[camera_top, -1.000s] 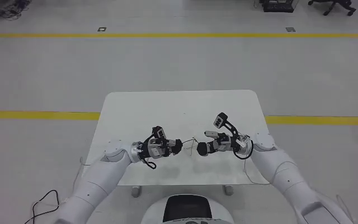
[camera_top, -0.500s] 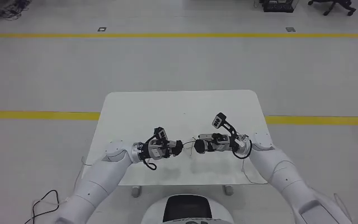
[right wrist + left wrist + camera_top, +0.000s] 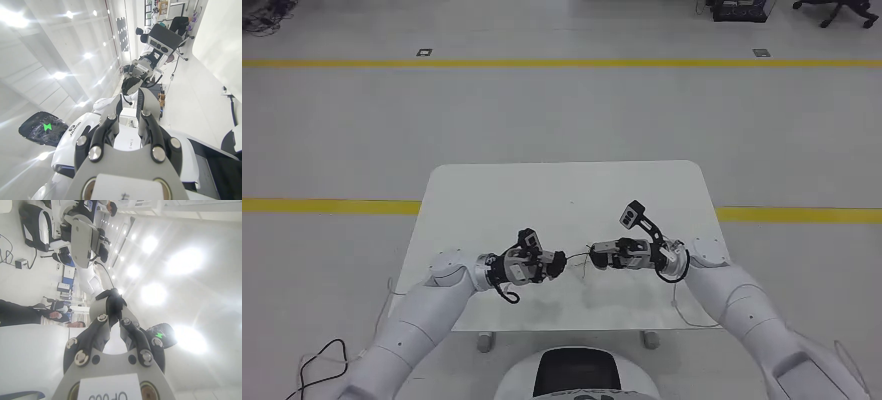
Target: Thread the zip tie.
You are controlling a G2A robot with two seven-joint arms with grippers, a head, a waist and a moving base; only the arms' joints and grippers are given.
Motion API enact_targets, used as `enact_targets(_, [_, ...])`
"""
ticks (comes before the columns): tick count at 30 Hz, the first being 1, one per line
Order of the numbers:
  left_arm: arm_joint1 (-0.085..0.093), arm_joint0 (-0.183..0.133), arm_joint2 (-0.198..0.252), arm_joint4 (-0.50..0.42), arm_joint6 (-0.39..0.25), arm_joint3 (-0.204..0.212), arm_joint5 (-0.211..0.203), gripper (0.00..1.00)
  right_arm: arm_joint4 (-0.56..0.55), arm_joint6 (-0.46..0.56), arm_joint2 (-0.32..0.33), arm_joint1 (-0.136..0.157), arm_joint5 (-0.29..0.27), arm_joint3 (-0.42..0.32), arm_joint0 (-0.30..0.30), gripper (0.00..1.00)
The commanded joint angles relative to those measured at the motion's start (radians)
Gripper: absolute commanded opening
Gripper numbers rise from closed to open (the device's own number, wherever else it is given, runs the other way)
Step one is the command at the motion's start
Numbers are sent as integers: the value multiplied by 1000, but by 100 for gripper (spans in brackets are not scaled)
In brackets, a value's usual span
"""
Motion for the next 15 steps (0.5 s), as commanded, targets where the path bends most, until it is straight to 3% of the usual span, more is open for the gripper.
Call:
enact_targets(1, [0, -2, 2, 0, 1, 2, -1, 0, 5, 0, -5, 0, -3, 2, 2, 14])
enact_targets(15, [4, -9, 13, -7, 5, 7, -8, 0, 36, 0, -42, 8, -15, 14, 19, 13])
